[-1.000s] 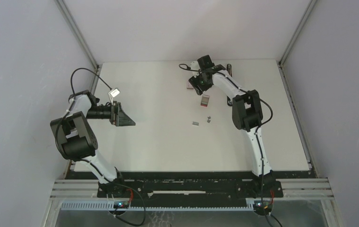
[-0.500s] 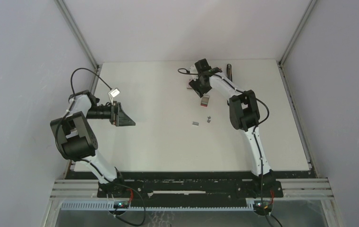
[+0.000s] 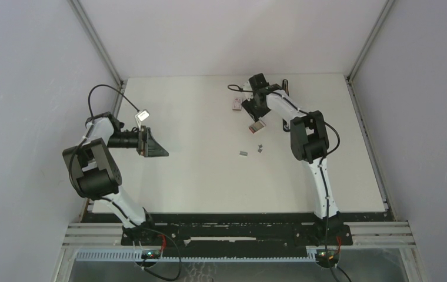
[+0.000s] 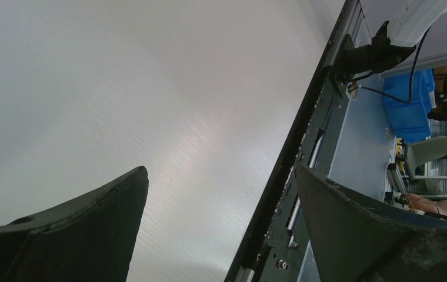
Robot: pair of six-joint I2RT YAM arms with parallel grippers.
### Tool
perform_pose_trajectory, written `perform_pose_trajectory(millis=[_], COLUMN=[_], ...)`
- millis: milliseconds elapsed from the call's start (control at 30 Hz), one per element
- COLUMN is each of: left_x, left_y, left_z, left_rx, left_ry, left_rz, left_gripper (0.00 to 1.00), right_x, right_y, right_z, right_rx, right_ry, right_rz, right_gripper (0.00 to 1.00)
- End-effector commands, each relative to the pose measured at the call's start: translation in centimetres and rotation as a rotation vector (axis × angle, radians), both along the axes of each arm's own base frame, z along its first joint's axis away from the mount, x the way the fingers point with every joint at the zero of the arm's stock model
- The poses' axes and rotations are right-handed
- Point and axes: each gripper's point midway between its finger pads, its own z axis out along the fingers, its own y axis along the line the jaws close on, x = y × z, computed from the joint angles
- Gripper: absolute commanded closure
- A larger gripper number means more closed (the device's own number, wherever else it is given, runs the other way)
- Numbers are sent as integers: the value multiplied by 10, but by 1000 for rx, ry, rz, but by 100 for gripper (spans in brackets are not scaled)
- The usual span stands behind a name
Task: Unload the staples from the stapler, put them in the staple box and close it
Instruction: Adjust the staple box at the center of the board.
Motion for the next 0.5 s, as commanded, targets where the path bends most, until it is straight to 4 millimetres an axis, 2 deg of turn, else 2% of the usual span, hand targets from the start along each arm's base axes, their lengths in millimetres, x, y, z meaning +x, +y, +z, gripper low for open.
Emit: perform_pose_trajectory(millis=[0,100,233,367,467], left_x=[11,11,11,10,11], left_y=[1,1,1,1,1], left_z=[15,15,15,15,15], left_rx=[-25,-25,-27,-28,-29], left_ry=[-73,-74,-72,-72,-73], left_rz=[1,-1,-1,-2,-1], left_gripper=[0,0,0,0,0], right_x=[-10,-7,2,4,-8], right_y=[-16,-19,-19,-17,-11], right_z=[3,6,25,56,85], right_rx=[-31,-26,-10,21,68], right_ry=[18,3,-46,-92,-111], right_rz=[-43,-59,-74,-78,-47], right_gripper=[42,42,42,43,44])
